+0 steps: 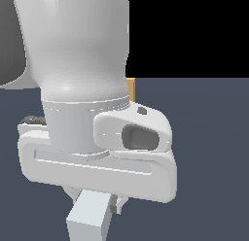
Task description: Insert the peg into the horizontal hole in a box.
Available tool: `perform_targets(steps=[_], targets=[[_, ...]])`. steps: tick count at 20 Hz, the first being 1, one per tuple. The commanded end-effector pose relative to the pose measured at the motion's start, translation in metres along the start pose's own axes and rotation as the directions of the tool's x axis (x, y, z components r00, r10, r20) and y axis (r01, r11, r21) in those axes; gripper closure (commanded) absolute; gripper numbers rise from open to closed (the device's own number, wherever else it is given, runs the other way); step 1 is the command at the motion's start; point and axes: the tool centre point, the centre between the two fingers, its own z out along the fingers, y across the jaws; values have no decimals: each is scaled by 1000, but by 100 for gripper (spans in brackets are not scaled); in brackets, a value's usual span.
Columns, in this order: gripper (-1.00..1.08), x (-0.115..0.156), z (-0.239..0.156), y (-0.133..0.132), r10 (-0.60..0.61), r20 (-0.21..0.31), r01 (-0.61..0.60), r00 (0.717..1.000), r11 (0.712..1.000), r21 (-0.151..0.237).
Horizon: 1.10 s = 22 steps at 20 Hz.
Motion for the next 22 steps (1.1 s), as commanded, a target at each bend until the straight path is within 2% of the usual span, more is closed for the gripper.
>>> perform_targets(steps=[1,5,9,22], targets=[[108,2,0,0,-1,0,1,1000,1000,0],[108,14,-2,-4,-4,0,4,1000,1000,0],[108,39,-7,-13,-11,0,11,1000,1000,0],[108,168,-31,-56,-47,0,47,999,999,0]])
